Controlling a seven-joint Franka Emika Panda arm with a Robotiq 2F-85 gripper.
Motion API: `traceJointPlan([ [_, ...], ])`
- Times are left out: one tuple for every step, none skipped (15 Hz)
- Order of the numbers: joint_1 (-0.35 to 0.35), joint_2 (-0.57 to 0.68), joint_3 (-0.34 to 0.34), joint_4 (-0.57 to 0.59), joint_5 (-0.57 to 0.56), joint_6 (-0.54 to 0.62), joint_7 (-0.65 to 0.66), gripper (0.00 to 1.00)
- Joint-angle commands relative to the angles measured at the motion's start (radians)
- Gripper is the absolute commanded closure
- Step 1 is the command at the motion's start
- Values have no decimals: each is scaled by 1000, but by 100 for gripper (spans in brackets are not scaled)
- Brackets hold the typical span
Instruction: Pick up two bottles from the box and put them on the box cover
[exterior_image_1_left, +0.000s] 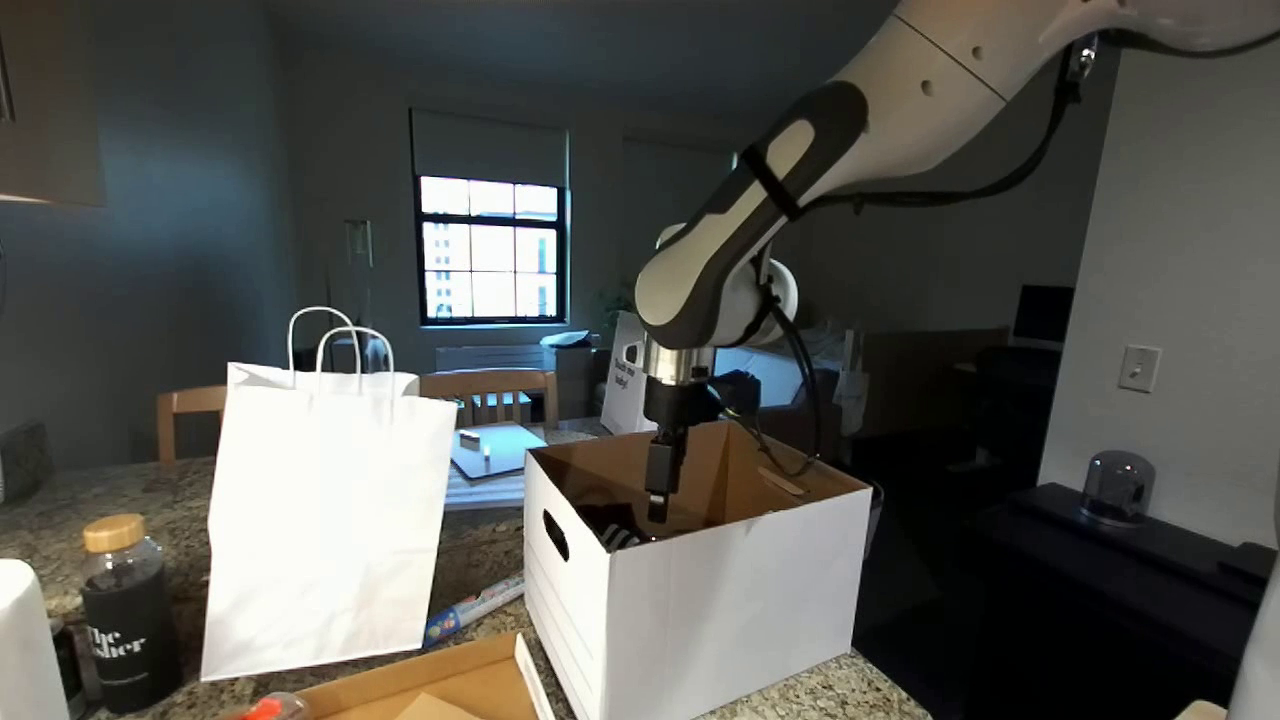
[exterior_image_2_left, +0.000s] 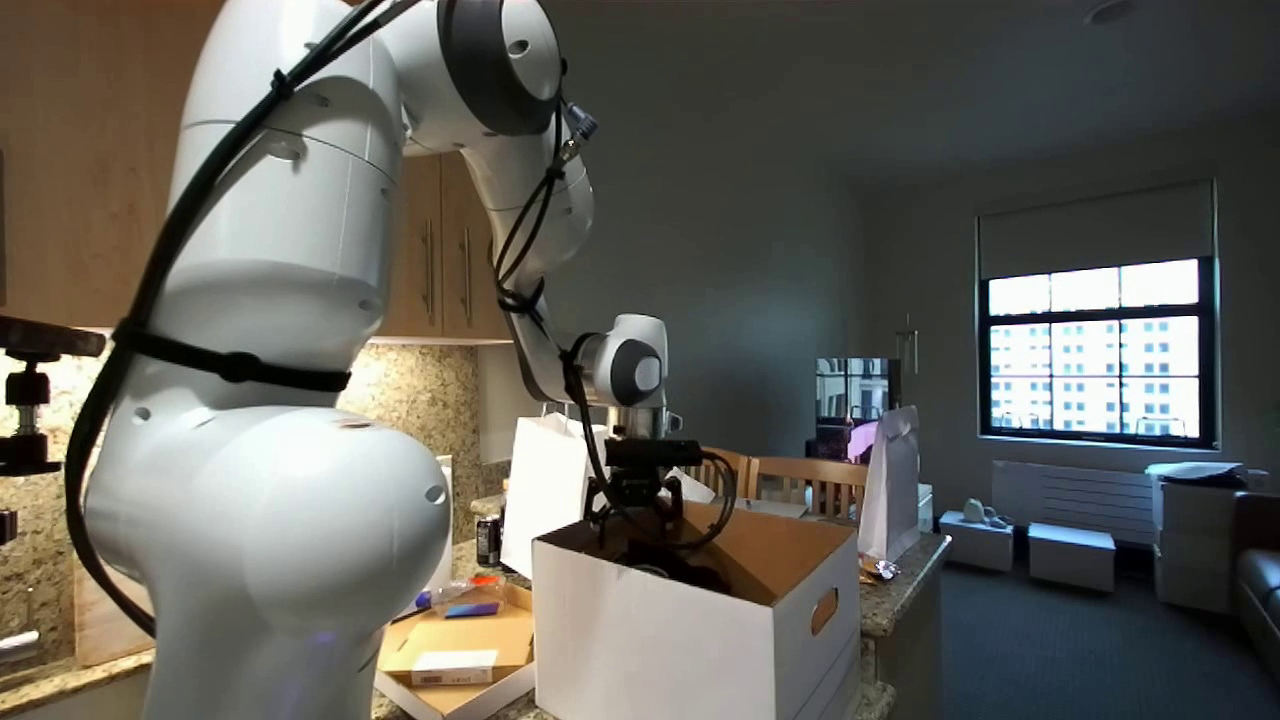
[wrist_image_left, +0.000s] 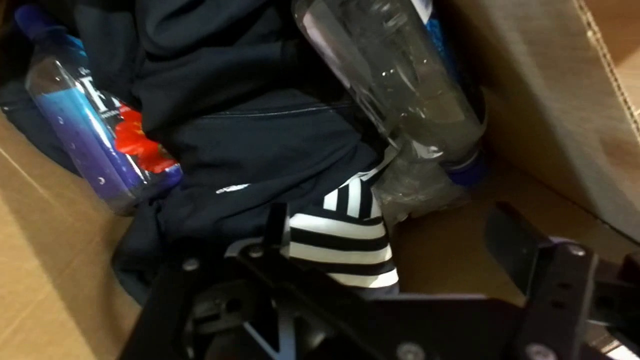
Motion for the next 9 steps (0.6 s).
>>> traceJointPlan([
  [-18,-8,10,-76,48,71,-199,0],
  [-19,8,8,-79,53,69,-240,0],
  [-22,20,10,-84,62,77,-286,0],
  [-24,26,10,-93,62,94,-321,0],
  [-27,34,13,-101,63,117,-356,0],
  [-30,43,16,-104,65,132,-388,0],
  [-32,55,18,-105,65,143,-412,0],
  [-35,67,21,-105,65,152,-431,0],
  [-39,77,24,-104,64,159,-451,0],
])
